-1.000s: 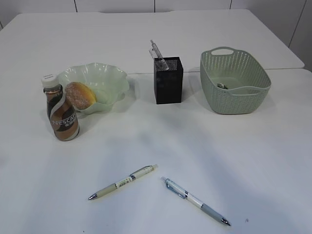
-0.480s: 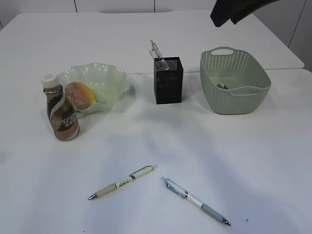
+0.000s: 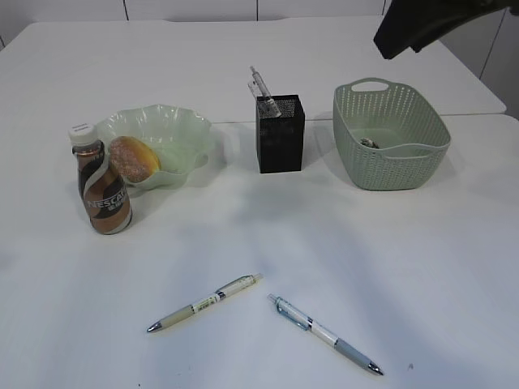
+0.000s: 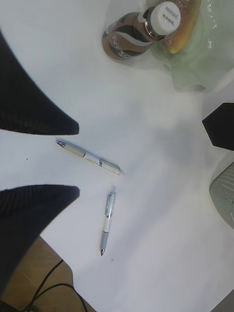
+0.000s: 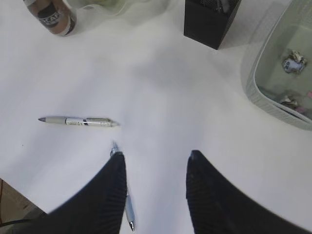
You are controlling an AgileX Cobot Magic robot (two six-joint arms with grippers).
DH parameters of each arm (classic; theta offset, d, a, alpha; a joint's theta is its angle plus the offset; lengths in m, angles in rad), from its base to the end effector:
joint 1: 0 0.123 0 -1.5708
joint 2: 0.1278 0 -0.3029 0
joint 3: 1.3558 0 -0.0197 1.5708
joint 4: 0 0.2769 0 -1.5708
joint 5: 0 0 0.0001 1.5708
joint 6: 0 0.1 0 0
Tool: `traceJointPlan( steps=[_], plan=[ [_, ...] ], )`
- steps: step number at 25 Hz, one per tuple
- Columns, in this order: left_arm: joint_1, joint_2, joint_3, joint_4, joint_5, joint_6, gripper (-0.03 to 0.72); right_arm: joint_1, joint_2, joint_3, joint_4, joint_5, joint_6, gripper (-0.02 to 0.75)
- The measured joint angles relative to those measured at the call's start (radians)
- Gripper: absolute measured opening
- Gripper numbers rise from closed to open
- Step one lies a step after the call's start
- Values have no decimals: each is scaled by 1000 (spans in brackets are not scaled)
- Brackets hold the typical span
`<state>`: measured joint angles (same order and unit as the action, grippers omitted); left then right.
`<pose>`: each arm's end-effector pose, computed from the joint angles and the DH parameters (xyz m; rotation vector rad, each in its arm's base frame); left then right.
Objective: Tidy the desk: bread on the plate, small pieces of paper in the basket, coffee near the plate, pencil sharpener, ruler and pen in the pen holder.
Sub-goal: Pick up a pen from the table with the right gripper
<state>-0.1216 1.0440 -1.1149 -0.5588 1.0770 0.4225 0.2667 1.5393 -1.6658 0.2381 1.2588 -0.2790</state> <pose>0.2039 -0.0720 0.3988 0.5201 2.3095 -0.5782 0.3270 0.1126 0.4185 -0.6851 2.5070 0.3172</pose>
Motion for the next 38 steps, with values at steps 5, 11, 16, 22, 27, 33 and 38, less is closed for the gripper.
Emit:
traceJointPlan(
  steps=[5,11,16,22,27,33,38],
  plan=[
    [0,0,0,0,0,0,239,0,-40,62,19,-1,-24,334],
    [0,0,0,0,0,0,239,37,-40,128,8,-5,-40,334],
    [0,0,0,0,0,0,239,122,-40,146,-42,-5,-41,334],
    [0,0,0,0,0,0,239,157,-40,146,-46,-5,-41,334],
    [0,0,0,0,0,0,239,158,-22,146,-48,-5,-33,334],
    [0,0,0,0,0,0,239,190,31,146,-66,-7,-11,334],
    [0,0,0,0,0,0,239,237,94,146,-128,-8,86,334]
  ],
)
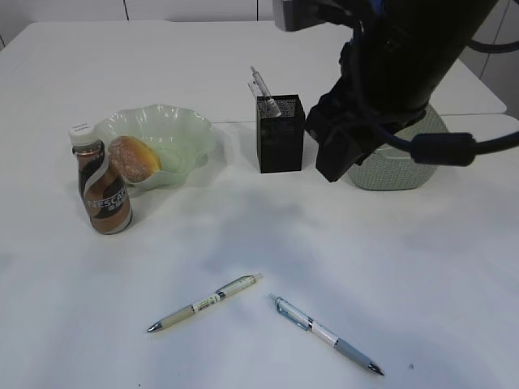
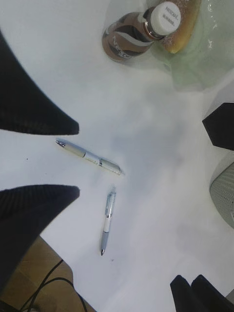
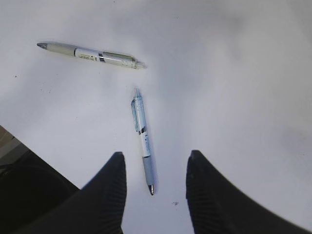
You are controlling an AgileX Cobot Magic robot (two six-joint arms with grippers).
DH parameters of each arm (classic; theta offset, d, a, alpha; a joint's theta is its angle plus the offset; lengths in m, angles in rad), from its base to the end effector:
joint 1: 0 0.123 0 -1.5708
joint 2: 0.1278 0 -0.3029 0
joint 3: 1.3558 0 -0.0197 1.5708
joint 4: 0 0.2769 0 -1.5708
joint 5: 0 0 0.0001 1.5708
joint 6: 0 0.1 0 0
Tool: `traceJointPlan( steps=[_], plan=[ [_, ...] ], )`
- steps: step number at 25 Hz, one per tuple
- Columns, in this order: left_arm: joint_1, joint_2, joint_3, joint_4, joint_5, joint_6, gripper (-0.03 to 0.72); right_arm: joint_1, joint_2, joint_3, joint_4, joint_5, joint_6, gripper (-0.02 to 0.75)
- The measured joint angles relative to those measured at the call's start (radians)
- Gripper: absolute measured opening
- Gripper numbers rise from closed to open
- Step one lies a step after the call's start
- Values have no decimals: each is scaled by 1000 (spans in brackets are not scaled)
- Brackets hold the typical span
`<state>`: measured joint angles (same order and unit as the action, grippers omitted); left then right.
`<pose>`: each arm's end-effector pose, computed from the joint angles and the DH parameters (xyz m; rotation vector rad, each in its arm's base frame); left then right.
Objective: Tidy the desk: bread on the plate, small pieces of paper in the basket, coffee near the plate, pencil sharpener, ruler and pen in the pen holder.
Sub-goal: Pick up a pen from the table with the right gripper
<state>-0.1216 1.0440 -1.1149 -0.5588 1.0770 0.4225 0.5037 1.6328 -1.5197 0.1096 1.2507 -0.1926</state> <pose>0.2039 -0.0720 0.3988 0.5201 2.3095 -0.5782 0.3132 0.1845 0.3378 -0.9500 2.6975 0.2200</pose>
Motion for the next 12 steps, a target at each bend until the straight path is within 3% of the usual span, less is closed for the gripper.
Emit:
traceJointPlan(
  steps=[7,12],
  plan=[
    [0,0,0,0,8,0,239,23,13,19,-15,-4,50,334],
    [0,0,0,0,32,0,239,23,13,151,-14,-10,61,334]
  ],
)
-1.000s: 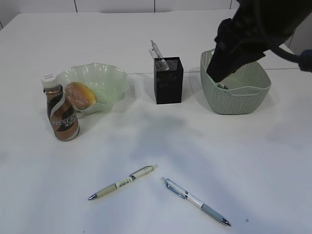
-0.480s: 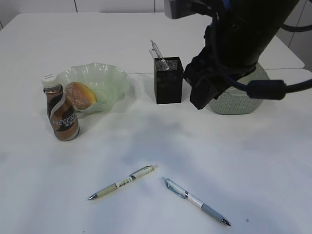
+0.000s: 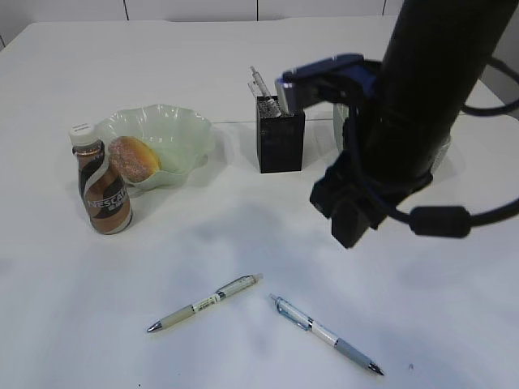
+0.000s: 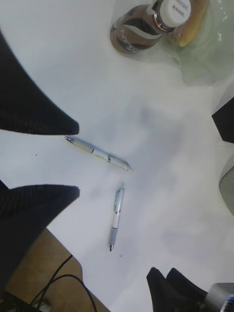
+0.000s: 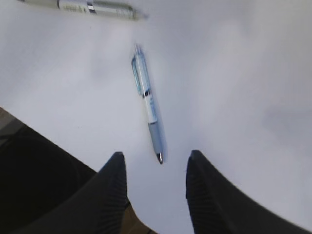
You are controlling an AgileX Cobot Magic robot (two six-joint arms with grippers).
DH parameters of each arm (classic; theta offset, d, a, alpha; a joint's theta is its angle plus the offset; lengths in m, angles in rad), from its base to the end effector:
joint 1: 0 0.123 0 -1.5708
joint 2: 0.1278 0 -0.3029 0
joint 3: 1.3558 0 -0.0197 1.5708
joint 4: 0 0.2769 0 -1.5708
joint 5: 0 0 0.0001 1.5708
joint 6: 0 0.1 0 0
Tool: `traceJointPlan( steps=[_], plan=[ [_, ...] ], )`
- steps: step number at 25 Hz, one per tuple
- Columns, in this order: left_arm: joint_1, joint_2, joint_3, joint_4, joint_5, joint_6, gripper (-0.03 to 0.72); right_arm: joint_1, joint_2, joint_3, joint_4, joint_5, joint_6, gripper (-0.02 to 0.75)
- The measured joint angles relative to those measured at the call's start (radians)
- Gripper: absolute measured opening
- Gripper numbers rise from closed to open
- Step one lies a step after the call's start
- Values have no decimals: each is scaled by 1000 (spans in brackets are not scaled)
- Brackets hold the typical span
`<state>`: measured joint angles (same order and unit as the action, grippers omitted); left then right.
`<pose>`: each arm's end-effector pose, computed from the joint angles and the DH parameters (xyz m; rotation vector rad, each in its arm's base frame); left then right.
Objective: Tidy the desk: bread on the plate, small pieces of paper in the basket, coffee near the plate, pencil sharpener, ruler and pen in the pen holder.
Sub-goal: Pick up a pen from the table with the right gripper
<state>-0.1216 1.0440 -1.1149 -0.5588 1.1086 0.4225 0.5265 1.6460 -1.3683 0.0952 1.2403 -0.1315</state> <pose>0.2013 -0.0724 0.3972 0.5378 2.3344 -0.5897 0.2986 0.1840 0.2880 -0.9397 2.8673 0.1780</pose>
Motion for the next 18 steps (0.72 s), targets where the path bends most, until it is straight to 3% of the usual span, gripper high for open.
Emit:
traceJointPlan(
  steps=[4,14,18],
  plan=[
    [0,0,0,0,2,0,239,0,0,83,-6,-2,1,334],
    [0,0,0,0,25,0,239,2,13,99,0,-21,7,334],
    [0,0,0,0,29,0,239,72,57,99,-5,-42,7,334]
  ],
)
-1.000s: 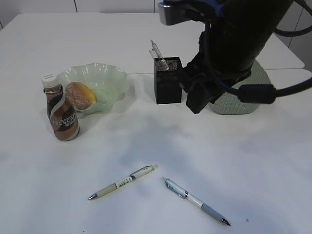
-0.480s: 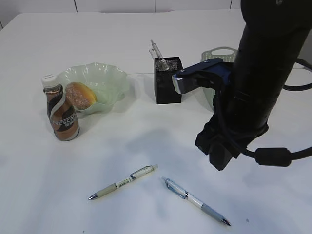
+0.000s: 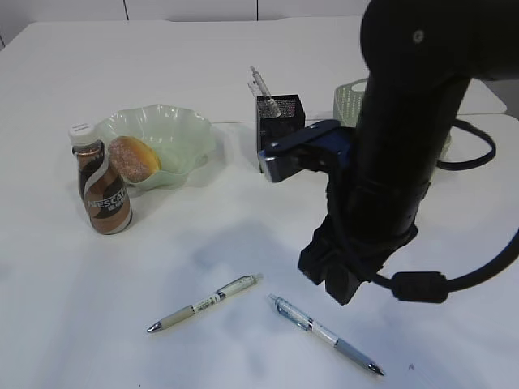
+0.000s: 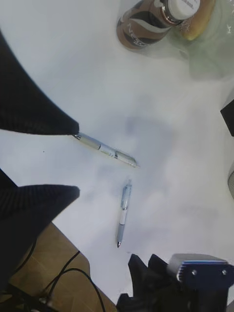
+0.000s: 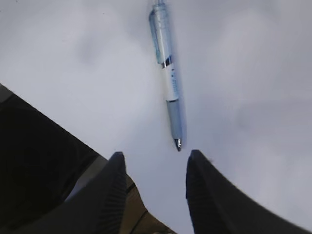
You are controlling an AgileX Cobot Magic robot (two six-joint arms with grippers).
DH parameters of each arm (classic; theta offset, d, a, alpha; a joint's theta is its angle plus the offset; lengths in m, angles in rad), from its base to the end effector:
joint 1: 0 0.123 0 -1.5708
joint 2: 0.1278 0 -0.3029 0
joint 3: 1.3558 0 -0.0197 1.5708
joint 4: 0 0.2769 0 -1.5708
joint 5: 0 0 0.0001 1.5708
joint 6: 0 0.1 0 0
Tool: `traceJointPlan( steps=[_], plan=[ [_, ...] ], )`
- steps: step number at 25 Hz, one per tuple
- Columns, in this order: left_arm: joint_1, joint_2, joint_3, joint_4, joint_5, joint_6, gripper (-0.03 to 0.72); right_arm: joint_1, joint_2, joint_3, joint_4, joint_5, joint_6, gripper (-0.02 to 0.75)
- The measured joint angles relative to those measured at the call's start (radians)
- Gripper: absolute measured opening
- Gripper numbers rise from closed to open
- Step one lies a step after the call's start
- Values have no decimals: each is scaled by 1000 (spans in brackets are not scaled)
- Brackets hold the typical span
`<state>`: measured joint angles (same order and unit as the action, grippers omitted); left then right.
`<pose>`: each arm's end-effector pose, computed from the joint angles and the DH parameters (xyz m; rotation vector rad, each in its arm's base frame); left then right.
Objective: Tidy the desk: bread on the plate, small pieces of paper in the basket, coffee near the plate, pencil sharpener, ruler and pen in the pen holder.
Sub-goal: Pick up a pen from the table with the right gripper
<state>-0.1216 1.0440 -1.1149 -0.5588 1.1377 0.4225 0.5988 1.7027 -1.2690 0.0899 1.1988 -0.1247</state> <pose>0.1988 -0.0728 0.3957 0.5543 2.3572 -0.6002 0.2823 0.2028 0.2406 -1.0625 2.9479 0.1376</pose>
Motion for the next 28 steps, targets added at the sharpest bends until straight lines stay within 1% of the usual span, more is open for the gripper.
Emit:
traceJointPlan(
  steps=[4,10,14,21,28],
  plan=[
    [0,0,0,0,0,0,239,30,45,0,-17,-45,2,334],
    [0,0,0,0,0,0,239,32,100,-14,-44,-105,2,334],
    [0,0,0,0,0,0,239,32,147,-44,-44,-114,2,334],
    [0,0,0,0,0,0,239,32,218,-51,-42,-127,2,334],
    [0,0,0,0,0,0,239,32,249,-52,-34,-207,-6,334]
  ],
)
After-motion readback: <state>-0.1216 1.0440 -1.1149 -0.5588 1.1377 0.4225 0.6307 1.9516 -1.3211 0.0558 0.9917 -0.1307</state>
